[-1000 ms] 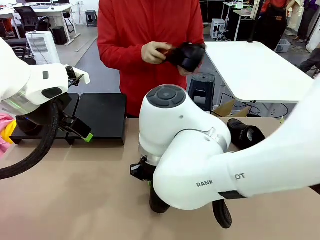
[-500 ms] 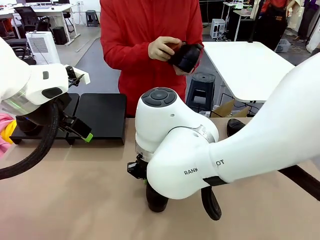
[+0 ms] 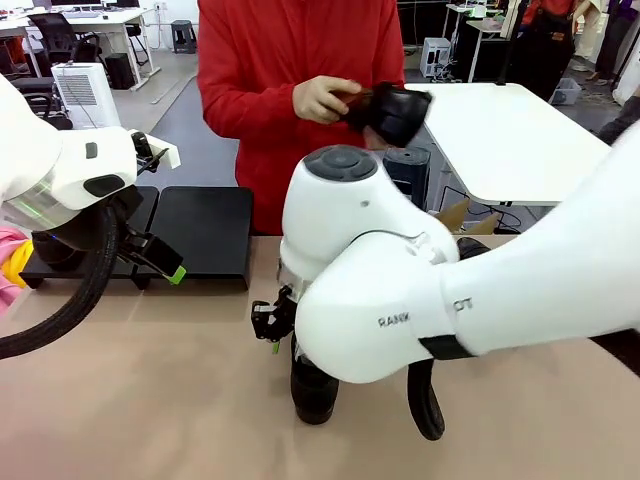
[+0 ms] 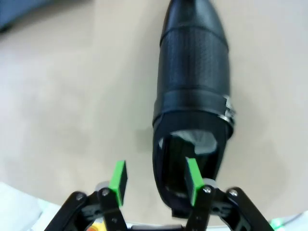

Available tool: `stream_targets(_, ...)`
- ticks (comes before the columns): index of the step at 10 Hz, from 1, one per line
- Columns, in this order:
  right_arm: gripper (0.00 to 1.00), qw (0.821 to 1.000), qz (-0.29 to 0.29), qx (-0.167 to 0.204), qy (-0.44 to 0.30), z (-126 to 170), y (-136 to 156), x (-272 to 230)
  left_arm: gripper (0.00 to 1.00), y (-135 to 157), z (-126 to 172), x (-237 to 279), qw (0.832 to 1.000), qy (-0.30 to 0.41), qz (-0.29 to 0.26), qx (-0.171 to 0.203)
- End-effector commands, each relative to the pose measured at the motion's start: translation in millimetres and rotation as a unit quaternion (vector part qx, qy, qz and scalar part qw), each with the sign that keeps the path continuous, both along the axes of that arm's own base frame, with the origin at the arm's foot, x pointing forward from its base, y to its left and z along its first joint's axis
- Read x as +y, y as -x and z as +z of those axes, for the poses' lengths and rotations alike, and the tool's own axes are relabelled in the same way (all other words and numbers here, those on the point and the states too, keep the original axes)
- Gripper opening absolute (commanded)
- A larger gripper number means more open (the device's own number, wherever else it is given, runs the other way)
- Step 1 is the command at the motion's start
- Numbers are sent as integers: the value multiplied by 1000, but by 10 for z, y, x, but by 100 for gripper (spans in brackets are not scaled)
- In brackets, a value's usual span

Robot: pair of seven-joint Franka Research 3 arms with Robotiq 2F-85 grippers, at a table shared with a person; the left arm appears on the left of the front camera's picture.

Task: Organize the shoes by placing them on the stand.
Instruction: Pick up one Shoe and place it in the middle of the table, then place the Shoe from the middle of the table onto the Shoes Stand.

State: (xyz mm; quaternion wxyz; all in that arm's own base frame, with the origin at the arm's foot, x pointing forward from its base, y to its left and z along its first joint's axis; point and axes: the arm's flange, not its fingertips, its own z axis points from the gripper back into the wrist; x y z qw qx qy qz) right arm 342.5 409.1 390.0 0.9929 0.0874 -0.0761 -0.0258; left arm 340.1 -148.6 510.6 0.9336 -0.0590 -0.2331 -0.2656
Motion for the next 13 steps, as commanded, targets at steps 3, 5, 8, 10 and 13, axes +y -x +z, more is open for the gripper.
stream_targets(3,100,1000,0,0,0,0,0,0,100,4,-15,29,1000,8,-7,-1)
stream_targets(5,100,1000,0,0,0,0,0,0,100,4,-15,29,1000,8,-7,-1)
stream_targets(8,100,1000,0,0,0,0,0,0,100,4,-15,29,1000,8,-7,-1)
stream_targets(10,100,1000,0,0,0,0,0,0,100,4,-15,29,1000,8,-7,-1)
stream_targets(13,100,999,-35,-31,5,353,48,-693,100,104,-132,-235,1000,-16,8,-12)
